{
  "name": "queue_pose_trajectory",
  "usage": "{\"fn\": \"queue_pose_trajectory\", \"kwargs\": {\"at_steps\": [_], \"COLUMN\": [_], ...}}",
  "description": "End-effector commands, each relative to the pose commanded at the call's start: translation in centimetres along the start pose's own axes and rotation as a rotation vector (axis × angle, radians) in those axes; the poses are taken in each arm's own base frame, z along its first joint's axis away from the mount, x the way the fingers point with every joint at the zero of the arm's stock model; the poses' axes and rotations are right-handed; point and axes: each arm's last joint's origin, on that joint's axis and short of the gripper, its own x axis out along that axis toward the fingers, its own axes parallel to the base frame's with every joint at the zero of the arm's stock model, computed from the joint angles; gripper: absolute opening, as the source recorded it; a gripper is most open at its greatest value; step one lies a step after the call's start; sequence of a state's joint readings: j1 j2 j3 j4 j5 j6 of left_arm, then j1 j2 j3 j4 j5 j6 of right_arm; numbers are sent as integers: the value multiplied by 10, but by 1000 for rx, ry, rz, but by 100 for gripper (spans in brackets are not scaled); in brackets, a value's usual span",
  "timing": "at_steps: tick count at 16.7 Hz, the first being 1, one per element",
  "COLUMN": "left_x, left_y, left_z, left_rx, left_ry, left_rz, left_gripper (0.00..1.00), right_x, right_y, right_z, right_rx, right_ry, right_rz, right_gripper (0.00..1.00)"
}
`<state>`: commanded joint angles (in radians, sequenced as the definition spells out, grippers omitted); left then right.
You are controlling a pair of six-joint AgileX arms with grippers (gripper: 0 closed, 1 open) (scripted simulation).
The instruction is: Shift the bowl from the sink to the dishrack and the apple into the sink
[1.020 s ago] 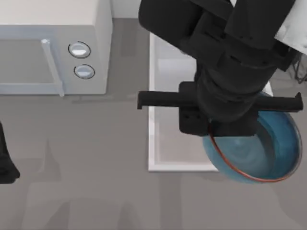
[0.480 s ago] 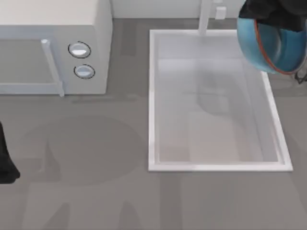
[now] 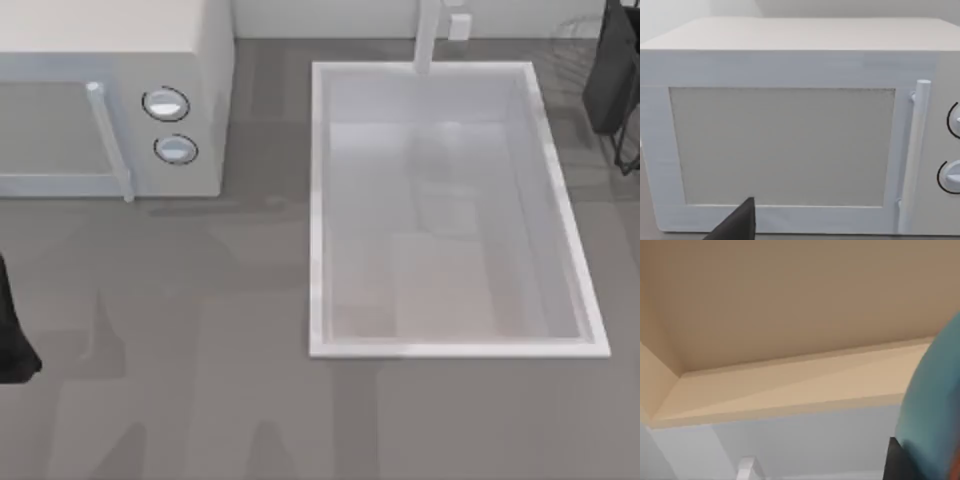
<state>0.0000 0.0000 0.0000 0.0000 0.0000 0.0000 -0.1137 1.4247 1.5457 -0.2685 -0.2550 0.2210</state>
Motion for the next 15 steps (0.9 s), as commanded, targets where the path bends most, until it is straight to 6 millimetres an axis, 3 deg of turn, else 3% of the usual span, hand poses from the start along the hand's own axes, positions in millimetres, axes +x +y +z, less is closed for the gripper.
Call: {"fn": "queue_pose_trajectory", "kwargs": {"at_steps": [3, 6, 11, 15], "left_x": [0, 0, 0, 0], "left_y": [0, 0, 0, 0], "left_z": [0, 0, 0, 0], "left_rx": [0, 0, 0, 0], "left_ry": [0, 0, 0, 0], "left_rz": [0, 0, 0, 0], "left_gripper": [100, 100, 100, 100], "right_x": [-30, -47, -50, -38], "right_y": [-47, -73, -79, -85], "right_z": [6, -2, -5, -12], "right_rx": [-145, -216, -232, -226], "right_ry": [-134, -166, -166, -156], "right_rz": [-75, -131, -146, -147], "right_gripper": [0, 0, 0, 0]}}
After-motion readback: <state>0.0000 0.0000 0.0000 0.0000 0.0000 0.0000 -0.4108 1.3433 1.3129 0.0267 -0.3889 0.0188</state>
